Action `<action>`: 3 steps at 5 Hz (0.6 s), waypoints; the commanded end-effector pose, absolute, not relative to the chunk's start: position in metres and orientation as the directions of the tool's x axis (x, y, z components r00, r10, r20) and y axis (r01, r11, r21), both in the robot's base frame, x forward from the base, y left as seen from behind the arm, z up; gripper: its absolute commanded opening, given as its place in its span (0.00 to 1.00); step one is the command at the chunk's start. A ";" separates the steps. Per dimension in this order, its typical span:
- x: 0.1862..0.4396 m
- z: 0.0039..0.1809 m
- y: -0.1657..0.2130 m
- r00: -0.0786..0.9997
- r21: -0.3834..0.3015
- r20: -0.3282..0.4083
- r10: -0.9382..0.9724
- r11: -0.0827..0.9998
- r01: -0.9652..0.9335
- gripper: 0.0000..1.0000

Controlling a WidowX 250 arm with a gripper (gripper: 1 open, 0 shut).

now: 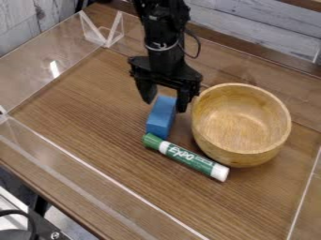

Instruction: Put the blue block in the brown bowl

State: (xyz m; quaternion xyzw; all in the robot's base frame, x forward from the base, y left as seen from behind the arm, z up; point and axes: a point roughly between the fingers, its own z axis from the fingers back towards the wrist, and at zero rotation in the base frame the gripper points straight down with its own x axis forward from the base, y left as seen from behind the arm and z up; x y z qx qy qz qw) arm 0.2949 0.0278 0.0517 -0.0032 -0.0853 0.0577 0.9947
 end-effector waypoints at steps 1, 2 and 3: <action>0.299 0.054 0.027 0.972 -0.023 0.204 0.116 0.993 -0.113 1.00; 0.299 0.048 0.027 0.972 -0.029 0.204 0.118 0.993 -0.114 1.00; 0.300 0.046 0.027 0.972 -0.031 0.205 0.113 0.994 -0.109 0.00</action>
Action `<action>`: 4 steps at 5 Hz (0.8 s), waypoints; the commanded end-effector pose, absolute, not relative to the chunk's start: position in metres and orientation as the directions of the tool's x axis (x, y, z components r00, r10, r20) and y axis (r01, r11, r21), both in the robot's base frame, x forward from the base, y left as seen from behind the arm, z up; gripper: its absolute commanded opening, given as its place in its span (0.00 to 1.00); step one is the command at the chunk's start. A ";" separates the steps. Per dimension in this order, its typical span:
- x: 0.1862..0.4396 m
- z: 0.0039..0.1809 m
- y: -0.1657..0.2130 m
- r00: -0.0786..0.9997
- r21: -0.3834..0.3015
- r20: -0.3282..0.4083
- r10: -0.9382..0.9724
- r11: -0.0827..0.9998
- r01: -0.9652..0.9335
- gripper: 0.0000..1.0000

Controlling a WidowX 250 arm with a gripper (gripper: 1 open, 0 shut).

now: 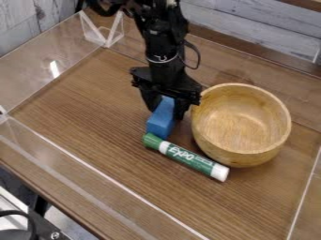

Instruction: Put the blue block in the brown bowl

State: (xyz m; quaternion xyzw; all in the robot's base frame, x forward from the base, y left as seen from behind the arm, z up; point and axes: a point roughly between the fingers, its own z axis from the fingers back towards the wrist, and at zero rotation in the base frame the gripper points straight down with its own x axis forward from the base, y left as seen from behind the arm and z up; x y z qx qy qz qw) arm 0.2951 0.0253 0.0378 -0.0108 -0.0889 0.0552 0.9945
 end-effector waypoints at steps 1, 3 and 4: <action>0.301 0.048 0.028 0.974 -0.025 0.205 0.099 0.995 -0.096 0.00; 0.305 0.058 0.028 0.977 -0.007 0.202 0.071 0.997 -0.071 0.00; 0.307 0.063 0.029 0.978 0.000 0.202 0.056 0.998 -0.058 0.00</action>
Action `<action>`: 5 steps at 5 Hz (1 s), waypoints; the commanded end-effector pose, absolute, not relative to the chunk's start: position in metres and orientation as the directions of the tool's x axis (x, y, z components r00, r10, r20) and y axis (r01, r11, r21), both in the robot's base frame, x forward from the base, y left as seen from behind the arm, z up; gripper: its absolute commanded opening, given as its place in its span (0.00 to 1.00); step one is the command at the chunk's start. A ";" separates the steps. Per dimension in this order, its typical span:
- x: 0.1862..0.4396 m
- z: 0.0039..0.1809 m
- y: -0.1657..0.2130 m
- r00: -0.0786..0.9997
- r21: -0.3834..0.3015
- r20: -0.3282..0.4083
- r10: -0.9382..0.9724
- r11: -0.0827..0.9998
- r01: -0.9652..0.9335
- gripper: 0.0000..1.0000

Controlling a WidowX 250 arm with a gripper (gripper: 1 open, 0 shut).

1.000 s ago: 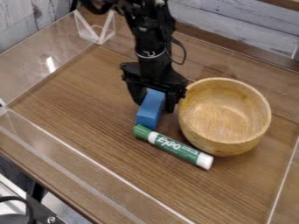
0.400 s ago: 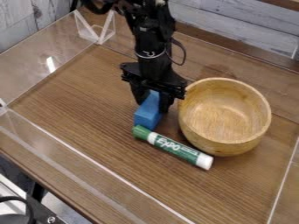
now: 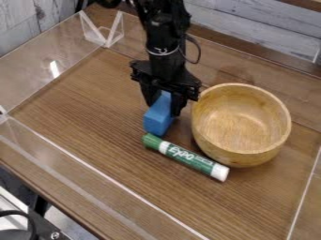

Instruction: Put the blue block in the brown bowl

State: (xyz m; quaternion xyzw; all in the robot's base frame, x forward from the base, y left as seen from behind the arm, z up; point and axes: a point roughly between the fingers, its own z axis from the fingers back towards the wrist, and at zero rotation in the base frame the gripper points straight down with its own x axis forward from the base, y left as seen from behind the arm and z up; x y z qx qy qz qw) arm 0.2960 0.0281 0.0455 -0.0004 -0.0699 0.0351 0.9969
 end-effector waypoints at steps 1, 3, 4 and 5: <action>0.311 0.068 0.029 0.977 0.003 0.206 0.044 0.999 -0.045 0.00; 0.324 0.085 0.025 0.970 -0.007 0.240 0.032 0.999 -0.031 0.00; 0.332 0.090 0.021 0.964 -0.010 0.264 0.022 1.000 -0.021 0.00; 0.332 0.096 0.018 0.964 -0.010 0.265 0.021 1.000 -0.019 0.00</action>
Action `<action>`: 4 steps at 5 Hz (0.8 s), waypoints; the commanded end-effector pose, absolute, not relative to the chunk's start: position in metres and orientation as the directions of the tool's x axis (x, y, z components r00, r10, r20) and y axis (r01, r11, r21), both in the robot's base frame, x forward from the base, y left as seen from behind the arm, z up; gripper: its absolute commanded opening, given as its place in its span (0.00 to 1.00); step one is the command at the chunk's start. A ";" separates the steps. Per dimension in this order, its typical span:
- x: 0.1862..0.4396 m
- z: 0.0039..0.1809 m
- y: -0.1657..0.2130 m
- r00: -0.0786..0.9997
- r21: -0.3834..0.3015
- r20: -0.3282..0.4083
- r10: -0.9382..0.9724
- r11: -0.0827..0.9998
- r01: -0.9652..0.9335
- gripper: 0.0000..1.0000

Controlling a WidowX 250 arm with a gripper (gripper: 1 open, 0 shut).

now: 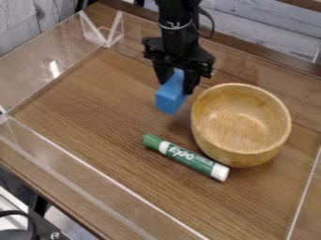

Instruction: Put the blue block in the brown bowl

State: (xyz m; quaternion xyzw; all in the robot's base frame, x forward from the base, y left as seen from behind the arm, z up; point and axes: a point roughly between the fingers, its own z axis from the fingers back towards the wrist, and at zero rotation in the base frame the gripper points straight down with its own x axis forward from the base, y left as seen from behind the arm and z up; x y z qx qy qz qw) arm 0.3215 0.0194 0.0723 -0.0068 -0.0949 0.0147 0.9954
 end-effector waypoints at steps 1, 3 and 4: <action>0.332 0.102 0.016 0.964 -0.010 0.266 0.019 1.000 -0.017 0.00; 0.332 0.122 0.007 0.961 -0.014 0.277 0.011 1.000 -0.007 0.00; 0.332 0.130 -0.003 0.959 -0.019 0.283 -0.001 1.000 0.007 0.00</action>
